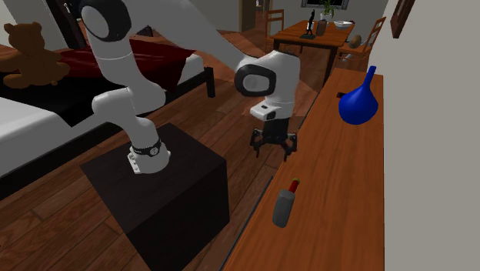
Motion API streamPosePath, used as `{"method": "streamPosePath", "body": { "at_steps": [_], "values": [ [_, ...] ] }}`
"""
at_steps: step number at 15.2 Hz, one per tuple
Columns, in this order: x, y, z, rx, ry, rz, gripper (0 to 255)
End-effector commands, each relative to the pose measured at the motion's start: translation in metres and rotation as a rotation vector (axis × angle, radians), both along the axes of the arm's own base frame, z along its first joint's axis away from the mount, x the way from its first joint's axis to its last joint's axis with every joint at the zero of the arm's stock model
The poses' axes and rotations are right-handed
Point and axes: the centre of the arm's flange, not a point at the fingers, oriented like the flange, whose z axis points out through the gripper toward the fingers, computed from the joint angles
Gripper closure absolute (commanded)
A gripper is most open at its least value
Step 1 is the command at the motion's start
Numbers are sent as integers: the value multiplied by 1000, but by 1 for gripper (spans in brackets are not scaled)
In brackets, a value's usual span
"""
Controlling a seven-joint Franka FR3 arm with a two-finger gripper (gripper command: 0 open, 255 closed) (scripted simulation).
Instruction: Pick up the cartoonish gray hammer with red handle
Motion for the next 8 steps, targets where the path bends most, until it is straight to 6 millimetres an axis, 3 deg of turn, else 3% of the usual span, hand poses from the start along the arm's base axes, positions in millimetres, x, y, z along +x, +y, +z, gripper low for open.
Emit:
{"method": "streamPosePath", "body": {
  "at_steps": [1,8],
  "values": [
    [23,4,-16,-14,-13,-73,0],
    [100,10,-67,-53,-44,-292,0]
  ]
}}
